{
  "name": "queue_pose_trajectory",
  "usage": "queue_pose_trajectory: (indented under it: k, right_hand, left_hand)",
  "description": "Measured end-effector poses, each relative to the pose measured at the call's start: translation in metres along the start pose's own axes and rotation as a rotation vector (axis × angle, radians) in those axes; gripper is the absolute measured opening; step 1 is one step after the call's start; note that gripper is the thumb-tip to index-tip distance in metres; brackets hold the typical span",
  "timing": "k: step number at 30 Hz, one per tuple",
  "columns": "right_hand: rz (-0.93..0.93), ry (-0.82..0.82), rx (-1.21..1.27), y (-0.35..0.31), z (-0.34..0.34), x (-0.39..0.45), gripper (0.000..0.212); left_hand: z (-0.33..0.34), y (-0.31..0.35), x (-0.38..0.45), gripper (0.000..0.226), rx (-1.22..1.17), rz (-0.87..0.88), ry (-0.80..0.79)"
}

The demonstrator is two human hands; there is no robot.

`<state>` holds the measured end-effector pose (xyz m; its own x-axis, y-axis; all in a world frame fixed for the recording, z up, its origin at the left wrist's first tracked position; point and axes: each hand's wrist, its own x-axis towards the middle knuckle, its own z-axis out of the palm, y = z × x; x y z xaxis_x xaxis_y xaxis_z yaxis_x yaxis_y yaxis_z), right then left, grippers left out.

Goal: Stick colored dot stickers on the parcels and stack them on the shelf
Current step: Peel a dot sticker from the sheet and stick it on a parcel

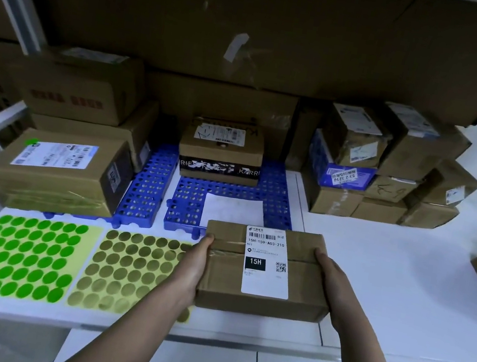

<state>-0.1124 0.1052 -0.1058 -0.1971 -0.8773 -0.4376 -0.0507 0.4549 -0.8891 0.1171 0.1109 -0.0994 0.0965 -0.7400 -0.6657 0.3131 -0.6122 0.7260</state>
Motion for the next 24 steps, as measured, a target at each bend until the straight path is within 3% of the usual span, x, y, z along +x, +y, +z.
queue_pose_trajectory:
  k: [12, 18, 22, 24]
  right_hand:
    - [-0.064, 0.079, -0.123, 0.021, 0.002, 0.011, 0.043]
    - [-0.109, 0.238, -0.39, 0.022, 0.005, 0.013, 0.047]
    - [-0.423, 0.482, -0.583, 0.013, 0.017, 0.007, 0.043]
    - [-0.569, 0.494, -0.556, -0.001, 0.03, 0.005, 0.038]
  left_hand:
    - [-0.003, -0.01, 0.003, 0.03, 0.101, 0.097, -0.05]
    - [-0.01, -0.016, 0.009, 0.031, 0.279, 0.267, -0.04]
    - [-0.02, -0.007, 0.015, 0.037, 0.307, 0.389, -0.005]
    - [-0.03, 0.0, 0.016, 0.03, 0.304, 0.479, 0.033]
